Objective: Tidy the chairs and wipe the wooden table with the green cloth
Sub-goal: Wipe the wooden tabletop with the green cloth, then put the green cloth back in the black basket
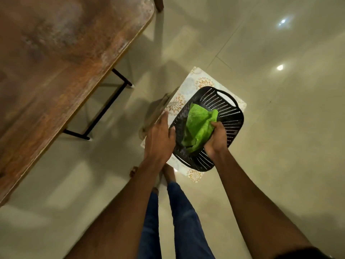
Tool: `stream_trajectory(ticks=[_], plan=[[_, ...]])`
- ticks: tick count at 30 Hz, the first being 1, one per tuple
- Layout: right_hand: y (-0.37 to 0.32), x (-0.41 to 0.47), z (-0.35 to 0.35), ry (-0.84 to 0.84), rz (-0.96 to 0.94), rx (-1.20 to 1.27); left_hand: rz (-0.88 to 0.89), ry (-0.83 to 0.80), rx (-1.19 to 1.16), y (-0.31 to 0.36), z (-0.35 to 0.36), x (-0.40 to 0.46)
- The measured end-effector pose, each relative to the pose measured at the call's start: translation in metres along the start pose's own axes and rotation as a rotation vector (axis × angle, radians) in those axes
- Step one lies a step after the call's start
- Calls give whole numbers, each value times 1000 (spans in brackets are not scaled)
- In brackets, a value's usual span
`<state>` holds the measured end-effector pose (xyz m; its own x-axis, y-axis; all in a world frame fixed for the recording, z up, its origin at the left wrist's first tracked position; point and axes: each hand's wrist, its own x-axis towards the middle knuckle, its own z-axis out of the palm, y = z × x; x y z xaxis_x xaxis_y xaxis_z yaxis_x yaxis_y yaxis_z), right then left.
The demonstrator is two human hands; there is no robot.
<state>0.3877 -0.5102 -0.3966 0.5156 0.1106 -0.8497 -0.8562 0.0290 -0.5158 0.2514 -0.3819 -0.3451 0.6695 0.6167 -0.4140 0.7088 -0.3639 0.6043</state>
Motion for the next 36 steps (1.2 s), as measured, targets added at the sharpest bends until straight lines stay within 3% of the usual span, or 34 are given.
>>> stream_trajectory(ticks=[5, 11, 17, 21, 25, 30, 36], plan=[[7, 17, -6, 15, -5, 5, -55, -109, 127, 8, 19, 11], [21, 28, -13, 233, -166, -1053, -84, -134, 244, 10, 32, 16], [37, 10, -9, 271, -295, -1467, -24, -228, 277, -9, 29, 19], [42, -50, -10, 255, -521, -1582, -9, -322, 350, -8, -3, 0], [38, -151, -20, 204, -562, -1642, 116, -339, 530, 22, -66, -45], [-22, -243, -3, 336, -636, -1606, 430, -180, 634, 113, -158, -74], [-169, -310, 28, 535, -962, -1492, 737, 51, 687, 247, -233, -67]])
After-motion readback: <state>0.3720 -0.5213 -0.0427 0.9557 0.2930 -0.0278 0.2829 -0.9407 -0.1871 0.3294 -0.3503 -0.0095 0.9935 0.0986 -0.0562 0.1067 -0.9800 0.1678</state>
